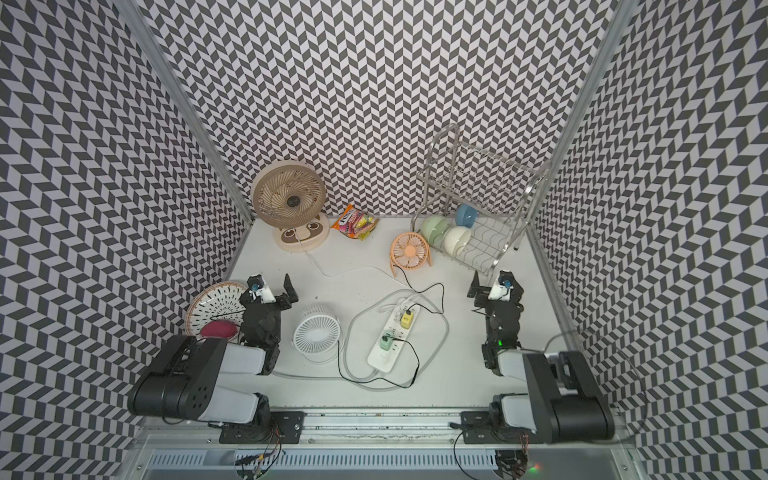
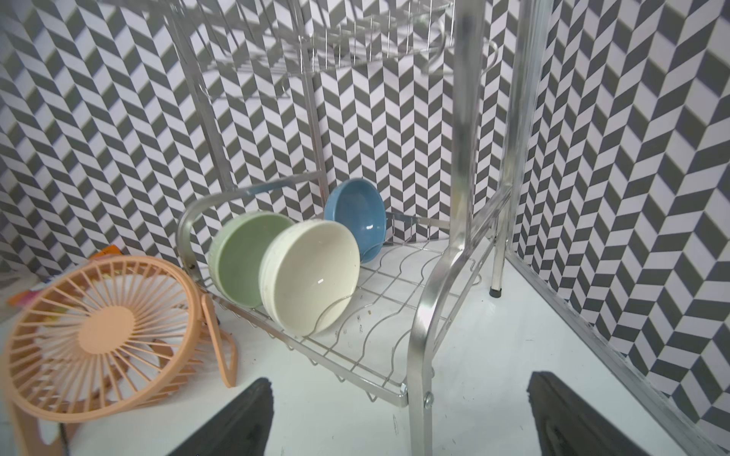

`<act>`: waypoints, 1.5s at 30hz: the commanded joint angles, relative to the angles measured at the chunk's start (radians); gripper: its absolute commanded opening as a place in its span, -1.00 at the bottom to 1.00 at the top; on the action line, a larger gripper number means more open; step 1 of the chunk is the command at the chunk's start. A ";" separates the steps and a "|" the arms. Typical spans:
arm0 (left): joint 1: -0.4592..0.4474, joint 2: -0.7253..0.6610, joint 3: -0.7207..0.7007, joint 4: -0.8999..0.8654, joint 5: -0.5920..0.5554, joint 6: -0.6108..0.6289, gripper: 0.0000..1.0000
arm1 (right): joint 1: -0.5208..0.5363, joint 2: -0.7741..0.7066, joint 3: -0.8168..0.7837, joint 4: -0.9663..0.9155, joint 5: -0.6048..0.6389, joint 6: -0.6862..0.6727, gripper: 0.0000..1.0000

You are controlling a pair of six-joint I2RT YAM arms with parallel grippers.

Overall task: Unplug the desk fan from the power strip
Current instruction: Remove the plug from the socket.

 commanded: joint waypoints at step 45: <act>-0.324 -0.659 0.344 -1.309 0.612 -0.558 1.00 | 0.881 0.086 0.670 -1.456 -0.308 -0.059 0.99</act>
